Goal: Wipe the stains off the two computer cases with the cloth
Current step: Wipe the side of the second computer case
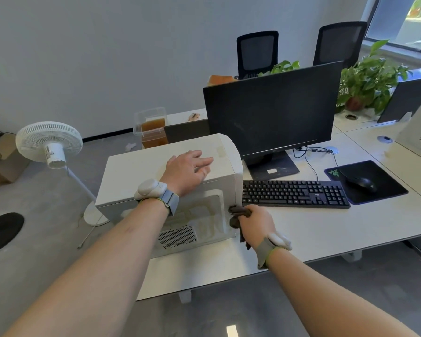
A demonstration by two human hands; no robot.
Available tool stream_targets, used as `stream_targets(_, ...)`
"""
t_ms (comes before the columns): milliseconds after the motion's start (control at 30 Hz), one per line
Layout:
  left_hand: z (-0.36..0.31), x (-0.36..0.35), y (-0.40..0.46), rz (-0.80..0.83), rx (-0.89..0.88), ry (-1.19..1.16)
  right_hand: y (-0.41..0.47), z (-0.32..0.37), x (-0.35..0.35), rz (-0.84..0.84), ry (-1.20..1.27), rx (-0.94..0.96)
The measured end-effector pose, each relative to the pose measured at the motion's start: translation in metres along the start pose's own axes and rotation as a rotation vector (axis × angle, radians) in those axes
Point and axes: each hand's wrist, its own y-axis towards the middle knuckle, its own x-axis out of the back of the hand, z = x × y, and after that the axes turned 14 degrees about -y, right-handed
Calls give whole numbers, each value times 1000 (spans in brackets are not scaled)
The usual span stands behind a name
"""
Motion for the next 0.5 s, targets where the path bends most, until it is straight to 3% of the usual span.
stream_targets(67,0,-1,-1,-7,3,1,-15,1,2,-160,135,87)
stream_targets(133,0,-1,0,-19,-1,3,-29,16,10,-345,241,292)
stream_targets(233,-1,-2,0,-24,-1,11,-26,39,23,-564,190,535)
stream_targets(333,-1,-1,1,-25,5,0,-6,31,18,-678,92,556)
stream_targets(400,-2,-2,1,-25,6,8,2,19,10,-531,-27,493)
stream_targets(500,-4,-2,0,-27,10,9,9,-1,2,-94,-146,181)
